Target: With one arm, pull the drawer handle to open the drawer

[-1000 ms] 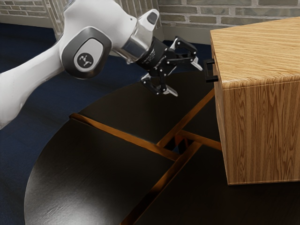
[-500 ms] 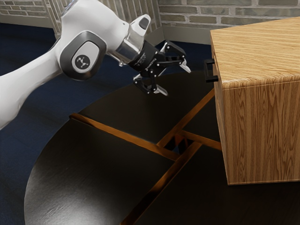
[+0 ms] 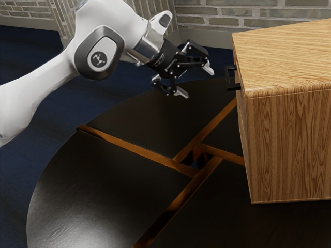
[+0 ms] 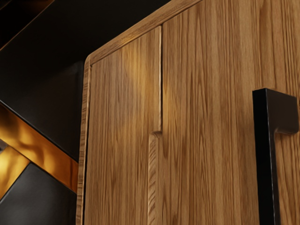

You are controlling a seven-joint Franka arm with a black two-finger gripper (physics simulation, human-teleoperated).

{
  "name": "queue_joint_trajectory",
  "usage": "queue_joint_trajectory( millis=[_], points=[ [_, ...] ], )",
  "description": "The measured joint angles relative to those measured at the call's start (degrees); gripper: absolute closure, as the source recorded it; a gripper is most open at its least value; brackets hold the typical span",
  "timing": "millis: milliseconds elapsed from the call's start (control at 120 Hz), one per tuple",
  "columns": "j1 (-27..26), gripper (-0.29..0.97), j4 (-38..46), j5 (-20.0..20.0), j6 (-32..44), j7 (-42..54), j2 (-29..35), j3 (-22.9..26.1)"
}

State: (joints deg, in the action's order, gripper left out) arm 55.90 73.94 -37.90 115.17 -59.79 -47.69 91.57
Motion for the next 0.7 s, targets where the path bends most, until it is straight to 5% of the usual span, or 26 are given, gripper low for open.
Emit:
queue_joint_trajectory(
  millis=[700],
  points=[
    [-7.4, 0.01, -5.1, 0.1, -0.9, 7.0, -0.4, -3.3]
  ],
)
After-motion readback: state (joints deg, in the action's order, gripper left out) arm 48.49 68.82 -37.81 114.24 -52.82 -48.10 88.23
